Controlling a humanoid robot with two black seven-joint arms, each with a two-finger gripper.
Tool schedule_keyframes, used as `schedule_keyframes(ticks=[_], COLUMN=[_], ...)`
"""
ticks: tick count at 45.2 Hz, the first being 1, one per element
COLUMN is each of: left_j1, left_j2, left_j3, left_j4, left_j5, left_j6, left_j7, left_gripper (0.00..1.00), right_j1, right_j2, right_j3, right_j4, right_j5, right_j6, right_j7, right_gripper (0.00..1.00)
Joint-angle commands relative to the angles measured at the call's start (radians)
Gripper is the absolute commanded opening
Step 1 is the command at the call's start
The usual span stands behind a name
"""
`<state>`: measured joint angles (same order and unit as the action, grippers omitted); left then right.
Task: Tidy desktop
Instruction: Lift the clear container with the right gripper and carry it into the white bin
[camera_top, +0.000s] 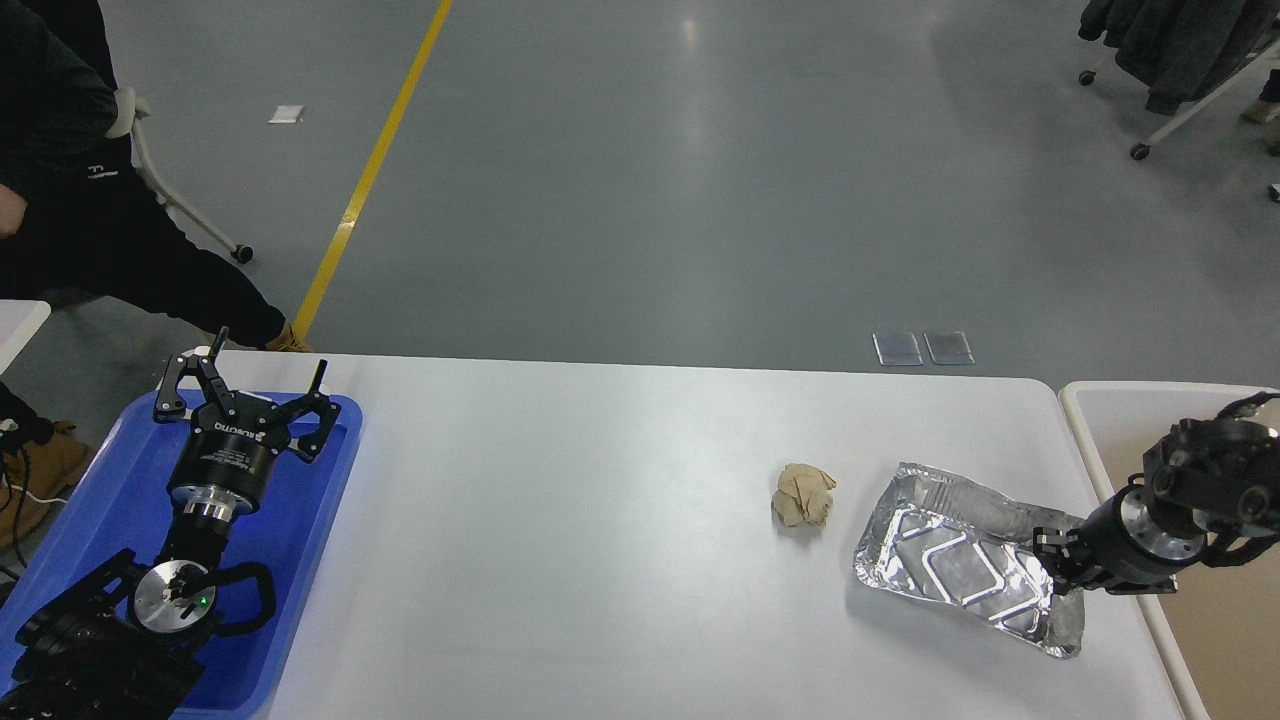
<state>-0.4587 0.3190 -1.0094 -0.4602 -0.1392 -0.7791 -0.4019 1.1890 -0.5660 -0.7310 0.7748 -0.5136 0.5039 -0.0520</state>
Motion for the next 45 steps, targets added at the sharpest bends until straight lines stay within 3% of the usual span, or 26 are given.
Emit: schedule_keyframes(ticks=[1, 18, 45], left_j1=[0.0, 0.0, 0.002], left_j2=[-0.001, -0.001, -0.001], left_j3=[0.0, -0.002, -0.002], left_j4=[0.0, 0.0, 0.0], left_j5=[0.0, 0.0, 0.0], left_j6=[0.0, 0.0, 0.0], left_j7=[0.0, 0.0, 0.0], left_gripper=[0.99, 0.99, 0.99], right_j1=[0.165, 0.448, 0.715], right_j2=[-0.106, -0.232, -0.437], right_j3=[-0.028, -0.093, -0.094], right_j4=[0.119, 0.195, 0.196], right_j5=[-0.008, -0.08, -0.194], right_j6=[0.082, 0.282, 0.282], right_j7=[0.0, 0.0, -0.002], right_gripper=[0.0, 0.0, 0.0])
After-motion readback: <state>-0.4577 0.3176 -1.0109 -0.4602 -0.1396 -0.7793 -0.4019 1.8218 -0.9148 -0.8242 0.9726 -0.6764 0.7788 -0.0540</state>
